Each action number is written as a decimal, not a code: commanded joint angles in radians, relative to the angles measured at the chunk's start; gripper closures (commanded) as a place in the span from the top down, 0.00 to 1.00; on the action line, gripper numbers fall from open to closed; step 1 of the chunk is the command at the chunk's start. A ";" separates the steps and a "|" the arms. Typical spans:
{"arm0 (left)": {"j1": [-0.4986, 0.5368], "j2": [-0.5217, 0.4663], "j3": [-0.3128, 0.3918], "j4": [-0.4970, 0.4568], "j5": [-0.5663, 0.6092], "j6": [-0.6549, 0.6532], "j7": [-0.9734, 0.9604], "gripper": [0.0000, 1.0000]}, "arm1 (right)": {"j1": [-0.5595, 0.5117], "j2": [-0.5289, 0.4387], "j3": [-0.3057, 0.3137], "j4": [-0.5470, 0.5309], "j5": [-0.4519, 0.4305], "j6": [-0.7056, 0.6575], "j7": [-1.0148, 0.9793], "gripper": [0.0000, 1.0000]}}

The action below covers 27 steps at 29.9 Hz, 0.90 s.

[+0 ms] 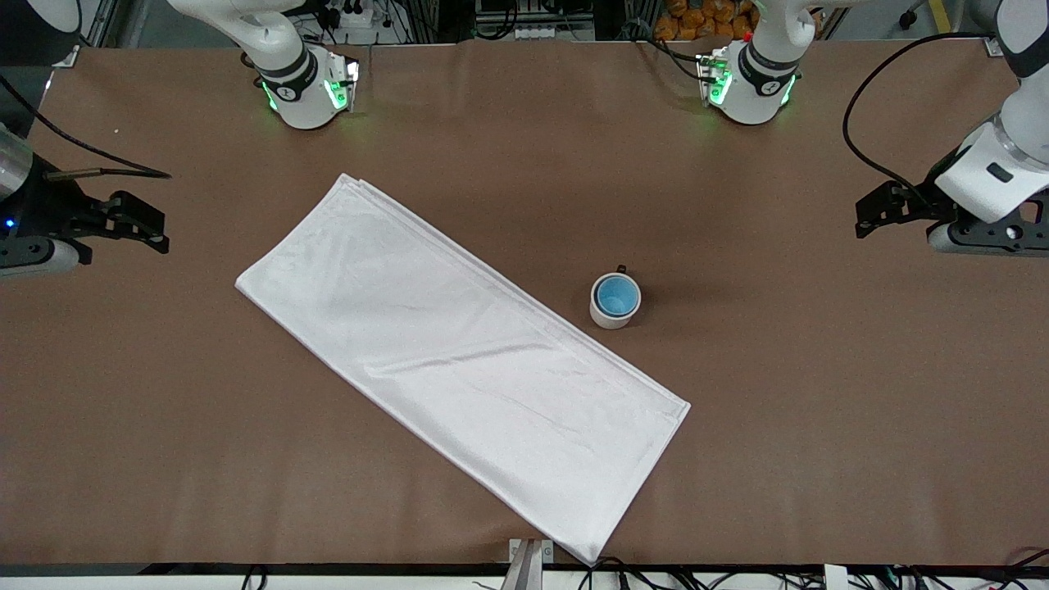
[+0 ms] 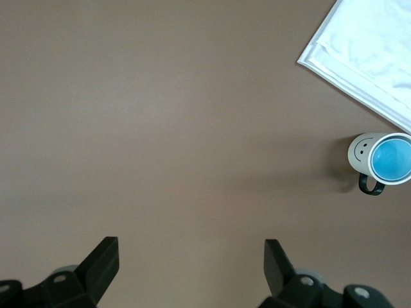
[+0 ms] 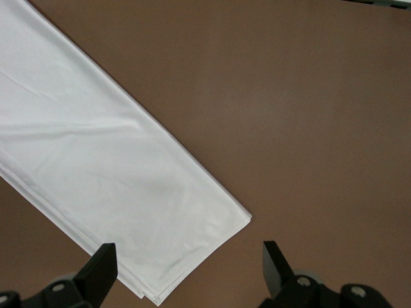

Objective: Place blue cup into white mug on table

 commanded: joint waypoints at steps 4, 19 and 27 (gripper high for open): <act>-0.001 0.020 0.005 0.133 -0.046 -0.045 0.012 1.00 | -0.007 -0.016 0.007 -0.004 -0.014 -0.001 0.003 1.00; -0.001 0.022 0.008 0.169 -0.044 -0.129 0.012 1.00 | -0.025 -0.025 0.002 -0.010 0.040 0.003 0.003 1.00; 0.003 0.028 0.006 0.169 -0.038 -0.129 0.014 1.00 | -0.024 -0.027 0.002 -0.010 0.039 0.005 0.003 1.00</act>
